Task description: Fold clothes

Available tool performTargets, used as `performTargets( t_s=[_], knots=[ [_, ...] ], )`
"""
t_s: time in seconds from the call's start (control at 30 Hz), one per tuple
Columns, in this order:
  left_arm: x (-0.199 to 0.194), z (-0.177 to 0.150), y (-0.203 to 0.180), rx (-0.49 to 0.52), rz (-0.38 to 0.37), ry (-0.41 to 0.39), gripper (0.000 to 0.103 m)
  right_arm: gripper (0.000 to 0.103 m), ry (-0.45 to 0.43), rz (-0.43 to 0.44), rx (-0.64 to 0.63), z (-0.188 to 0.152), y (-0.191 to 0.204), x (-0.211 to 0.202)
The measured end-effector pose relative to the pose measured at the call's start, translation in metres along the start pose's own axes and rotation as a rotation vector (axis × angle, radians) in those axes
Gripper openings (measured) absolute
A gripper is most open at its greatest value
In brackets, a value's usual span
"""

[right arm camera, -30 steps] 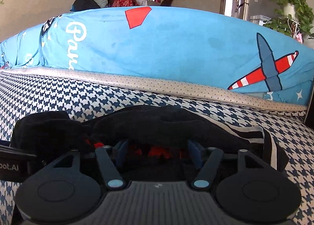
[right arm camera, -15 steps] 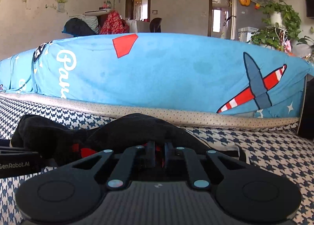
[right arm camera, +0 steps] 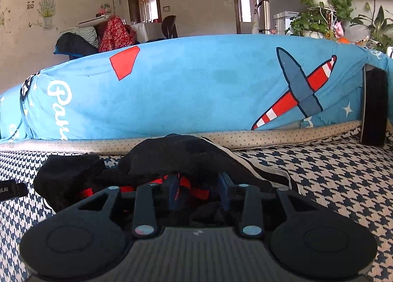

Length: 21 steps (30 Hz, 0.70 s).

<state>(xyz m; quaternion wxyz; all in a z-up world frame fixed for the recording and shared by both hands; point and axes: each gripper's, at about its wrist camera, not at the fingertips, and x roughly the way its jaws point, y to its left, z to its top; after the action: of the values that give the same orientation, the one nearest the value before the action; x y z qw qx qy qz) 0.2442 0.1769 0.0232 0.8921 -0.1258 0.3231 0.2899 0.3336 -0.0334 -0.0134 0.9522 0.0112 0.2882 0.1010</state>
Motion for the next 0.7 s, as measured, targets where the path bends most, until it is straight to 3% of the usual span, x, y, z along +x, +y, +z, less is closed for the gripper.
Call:
performTargets(
  t_s=[0.37, 0.7],
  knots=[
    [-0.029, -0.015, -0.013, 0.022, -0.119, 0.05, 0.1, 0.053, 0.117, -0.008, 0.168, -0.004, -0.016, -0.013],
    [-0.058, -0.033, -0.019, 0.07, -0.213, 0.092, 0.101, 0.056, 0.104, -0.03, 0.175, -0.004, -0.029, -0.043]
  ],
)
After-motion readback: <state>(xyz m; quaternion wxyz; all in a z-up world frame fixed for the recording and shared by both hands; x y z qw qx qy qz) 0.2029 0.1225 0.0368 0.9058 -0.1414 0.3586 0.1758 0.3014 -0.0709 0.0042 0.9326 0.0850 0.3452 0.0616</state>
